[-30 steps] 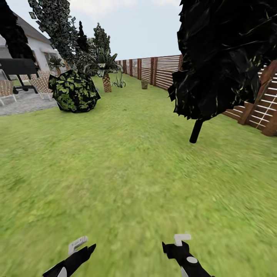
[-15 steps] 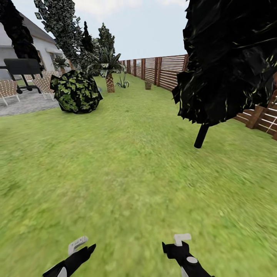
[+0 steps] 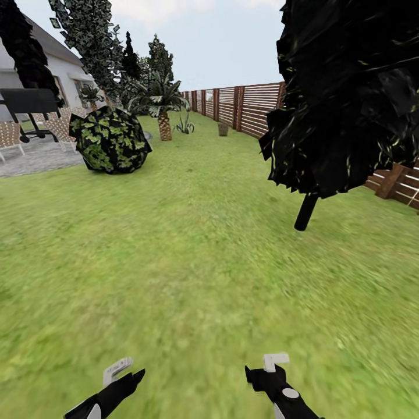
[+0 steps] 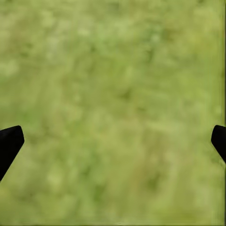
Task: Take the three Easter eggs out of the wicker basket on the lawn in the garden, then place them on the lawn next to a single tree (choose any tree) so that all three eggs are next to the same tree and none are left in the basket.
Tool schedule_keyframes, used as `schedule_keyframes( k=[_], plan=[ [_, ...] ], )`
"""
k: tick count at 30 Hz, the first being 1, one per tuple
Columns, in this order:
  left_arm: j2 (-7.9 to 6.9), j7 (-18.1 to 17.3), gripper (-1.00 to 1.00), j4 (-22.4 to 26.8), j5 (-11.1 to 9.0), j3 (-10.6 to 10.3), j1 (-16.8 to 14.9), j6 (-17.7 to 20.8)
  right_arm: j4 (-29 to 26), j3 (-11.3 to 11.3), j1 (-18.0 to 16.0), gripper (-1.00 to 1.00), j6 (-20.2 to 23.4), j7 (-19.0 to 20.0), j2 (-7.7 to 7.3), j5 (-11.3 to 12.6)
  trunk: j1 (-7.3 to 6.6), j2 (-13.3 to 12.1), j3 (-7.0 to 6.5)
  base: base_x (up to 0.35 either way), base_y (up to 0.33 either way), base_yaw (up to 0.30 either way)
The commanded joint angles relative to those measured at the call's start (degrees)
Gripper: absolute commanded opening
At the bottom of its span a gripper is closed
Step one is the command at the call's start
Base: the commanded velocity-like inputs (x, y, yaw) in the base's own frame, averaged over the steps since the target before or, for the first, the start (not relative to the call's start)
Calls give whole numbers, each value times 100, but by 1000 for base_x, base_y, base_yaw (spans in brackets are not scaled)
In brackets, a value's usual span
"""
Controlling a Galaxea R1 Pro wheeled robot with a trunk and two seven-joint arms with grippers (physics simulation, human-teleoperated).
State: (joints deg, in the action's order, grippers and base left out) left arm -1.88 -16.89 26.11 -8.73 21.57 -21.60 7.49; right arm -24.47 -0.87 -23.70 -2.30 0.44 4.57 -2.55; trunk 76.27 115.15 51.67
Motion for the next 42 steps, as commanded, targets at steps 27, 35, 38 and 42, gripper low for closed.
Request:
schedule_keyframes(
  k=[27,35,38,42],
  plan=[
    [3,-34,100,7,-56,33,-2,60,6,-9,-3,100,10,-32,0,-24,2,2,5,314,-106,146],
    [3,-34,100,7,-57,31,-2,60,4,-1,-3,100,-16,-31,0,-27,2,2,5,314,-106,2],
    [3,-34,100,8,-56,33,-2,60,4,-1,-3,100,-16,-29,0,-27,2,2,5,314,-106,0],
    [3,-34,100,7,-58,31,-2,60,4,-1,-3,100,-16,-30,0,-27,2,2,5,314,-106,6]
  ],
)
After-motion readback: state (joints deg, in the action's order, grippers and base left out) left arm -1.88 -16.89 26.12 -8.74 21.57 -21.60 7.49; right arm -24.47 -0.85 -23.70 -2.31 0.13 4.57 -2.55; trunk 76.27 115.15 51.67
